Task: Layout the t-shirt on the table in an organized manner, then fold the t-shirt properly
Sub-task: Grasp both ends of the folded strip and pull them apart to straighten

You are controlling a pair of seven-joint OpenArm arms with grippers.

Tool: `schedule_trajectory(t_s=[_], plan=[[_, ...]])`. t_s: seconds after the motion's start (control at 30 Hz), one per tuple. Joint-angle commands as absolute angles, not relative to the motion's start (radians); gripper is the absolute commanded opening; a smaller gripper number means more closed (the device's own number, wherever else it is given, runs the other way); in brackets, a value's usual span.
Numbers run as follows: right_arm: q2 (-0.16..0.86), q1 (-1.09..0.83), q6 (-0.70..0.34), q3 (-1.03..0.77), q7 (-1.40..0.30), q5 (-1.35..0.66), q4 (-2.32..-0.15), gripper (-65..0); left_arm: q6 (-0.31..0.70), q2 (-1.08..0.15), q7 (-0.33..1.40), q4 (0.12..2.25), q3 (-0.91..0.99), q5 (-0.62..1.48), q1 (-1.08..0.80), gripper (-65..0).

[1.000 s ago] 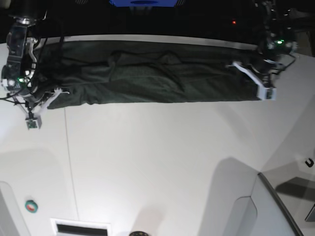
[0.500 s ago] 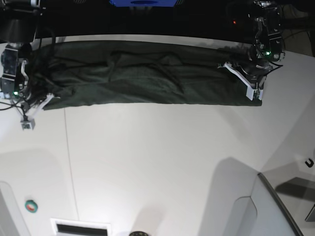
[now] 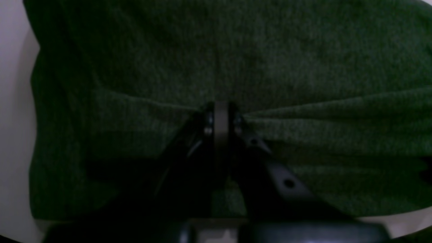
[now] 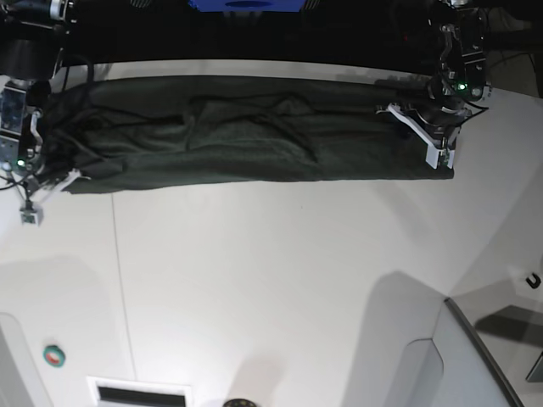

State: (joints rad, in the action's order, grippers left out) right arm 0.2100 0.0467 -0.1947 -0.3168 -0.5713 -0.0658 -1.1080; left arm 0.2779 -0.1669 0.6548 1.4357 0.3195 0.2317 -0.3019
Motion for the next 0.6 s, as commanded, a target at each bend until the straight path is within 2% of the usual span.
schedule_trajectory(t_s=[0.0,0.13,0.4,0.57], plan=[[0.225,0.065,-0.199,-0.321,-0.559,-0.067,-1.127,-65.0,0.268,-0.174,0.700,1.437,0.321,0.205,-0.317,-65.0],[0.222,0.059,-0.223,-0.331,-0.559,-0.070,-1.173,-65.0,0.268,-0.171,0.700,1.511,0.321,0.206,-0.321,-65.0],[0.193,-0.044,-0.242,-0.332,-0.565,-0.071,-1.480,-65.0,0.268,-0.171,0.707,1.684,0.325,0.206,-0.318,-65.0],[0.173,-0.157,-0.242,-0.332,-0.565,-0.070,-1.669,-65.0,0.271,-0.157,0.707,1.748,0.541,0.338,-0.326,-65.0]])
